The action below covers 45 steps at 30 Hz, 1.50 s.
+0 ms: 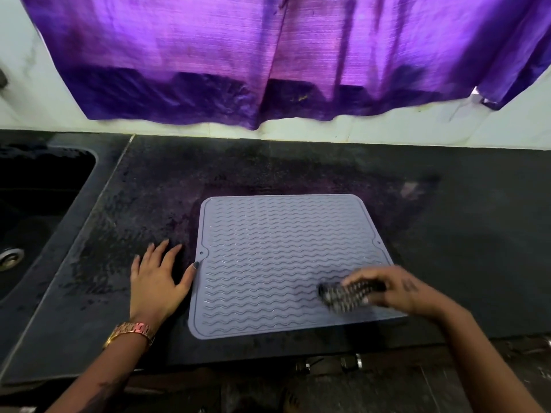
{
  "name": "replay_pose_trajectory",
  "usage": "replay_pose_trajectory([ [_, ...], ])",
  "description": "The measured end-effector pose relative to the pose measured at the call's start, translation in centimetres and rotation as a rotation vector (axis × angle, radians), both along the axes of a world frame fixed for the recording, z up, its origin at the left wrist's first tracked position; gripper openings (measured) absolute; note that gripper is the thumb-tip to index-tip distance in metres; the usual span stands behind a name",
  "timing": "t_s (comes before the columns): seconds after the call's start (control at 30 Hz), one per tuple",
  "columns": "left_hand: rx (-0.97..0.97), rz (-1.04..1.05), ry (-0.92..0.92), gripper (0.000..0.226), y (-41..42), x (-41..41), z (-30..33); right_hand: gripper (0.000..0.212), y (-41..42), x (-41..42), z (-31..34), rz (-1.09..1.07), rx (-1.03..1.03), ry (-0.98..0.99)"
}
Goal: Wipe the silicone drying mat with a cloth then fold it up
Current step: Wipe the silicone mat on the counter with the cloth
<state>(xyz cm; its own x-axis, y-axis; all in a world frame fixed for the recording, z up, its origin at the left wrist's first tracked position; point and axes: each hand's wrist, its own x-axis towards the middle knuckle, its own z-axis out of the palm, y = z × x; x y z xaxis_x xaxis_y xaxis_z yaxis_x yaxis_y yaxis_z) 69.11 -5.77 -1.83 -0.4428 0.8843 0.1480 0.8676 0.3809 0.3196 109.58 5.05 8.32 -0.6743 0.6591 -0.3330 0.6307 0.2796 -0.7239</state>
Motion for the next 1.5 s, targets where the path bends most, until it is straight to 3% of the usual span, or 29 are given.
replay_pose_trajectory([
  [0.2, -0.009, 0.009, 0.012, 0.083, 0.1, -0.1, 0.0, 0.047, 9.2, -4.2, 0.3, -0.198, 0.420, 0.060],
  [0.37, -0.011, 0.019, 0.027, 0.079, 0.3, -0.2, 0.0, 0.041, 15.5, -8.2, -2.6, -0.182, 0.732, -0.333],
  [0.57, 0.012, 0.031, 0.036, 0.073, 0.4, -0.2, 0.0, 0.051, 16.7, -8.8, -5.7, -0.210, 0.687, -0.523],
  [0.8, 0.017, 0.038, 0.041, 0.073, 0.4, -0.1, 0.2, 0.039, 16.0, -7.9, -4.2, -0.166, 0.626, -0.505],
  [1.5, 0.006, 0.000, 0.007, 0.082, 0.2, -0.4, -0.3, 0.056, -0.1, -0.6, -5.1, -0.241, 0.700, -0.312],
])
